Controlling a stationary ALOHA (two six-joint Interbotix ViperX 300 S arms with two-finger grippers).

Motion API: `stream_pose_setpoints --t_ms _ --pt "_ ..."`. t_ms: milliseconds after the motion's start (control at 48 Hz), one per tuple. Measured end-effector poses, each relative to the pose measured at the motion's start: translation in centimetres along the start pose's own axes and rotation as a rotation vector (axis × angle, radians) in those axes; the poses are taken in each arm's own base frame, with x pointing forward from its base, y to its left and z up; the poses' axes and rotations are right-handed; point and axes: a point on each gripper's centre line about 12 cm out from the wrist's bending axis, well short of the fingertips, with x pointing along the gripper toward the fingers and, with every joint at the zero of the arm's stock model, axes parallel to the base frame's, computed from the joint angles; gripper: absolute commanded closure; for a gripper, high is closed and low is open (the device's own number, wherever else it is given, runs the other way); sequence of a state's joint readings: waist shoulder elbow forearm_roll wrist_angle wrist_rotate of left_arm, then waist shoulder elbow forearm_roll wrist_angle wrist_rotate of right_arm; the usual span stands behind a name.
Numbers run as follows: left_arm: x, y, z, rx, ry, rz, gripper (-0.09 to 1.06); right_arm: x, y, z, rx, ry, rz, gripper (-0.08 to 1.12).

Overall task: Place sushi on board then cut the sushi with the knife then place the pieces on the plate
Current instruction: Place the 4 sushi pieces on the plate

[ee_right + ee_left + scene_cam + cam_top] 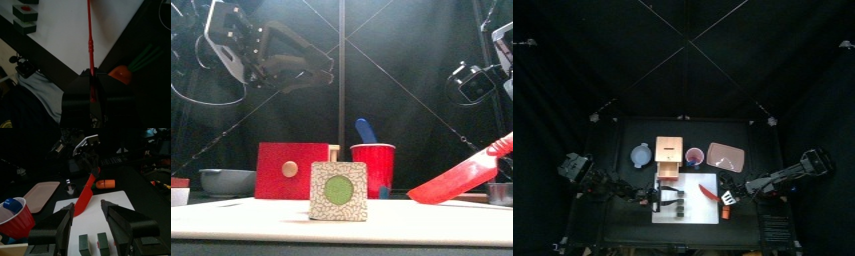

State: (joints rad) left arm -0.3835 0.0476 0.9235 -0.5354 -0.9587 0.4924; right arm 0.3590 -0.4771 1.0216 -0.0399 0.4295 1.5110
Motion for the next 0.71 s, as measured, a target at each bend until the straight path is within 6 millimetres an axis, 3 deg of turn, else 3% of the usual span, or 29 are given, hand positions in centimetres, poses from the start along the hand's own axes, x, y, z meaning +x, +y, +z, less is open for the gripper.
stream_pose_setpoints --t_ms 208,500,708 --pt "0.0 -0.1 -0.3 0.007 0.008 -0.003 0.14 0.4 0.1 -0.8 0.041 -0.015 -0.006 0.56" --pt "0.0 -0.2 -0.2 0.014 0.0 -0.01 0.14 2.2 1.1 -1.2 0.027 -0.004 0.005 0.2" --pt "0.0 -0.3 -0.2 0.017 -0.001 -0.014 0.14 2.8 1.9 -0.9 0.01 -0.013 0.006 0.15"
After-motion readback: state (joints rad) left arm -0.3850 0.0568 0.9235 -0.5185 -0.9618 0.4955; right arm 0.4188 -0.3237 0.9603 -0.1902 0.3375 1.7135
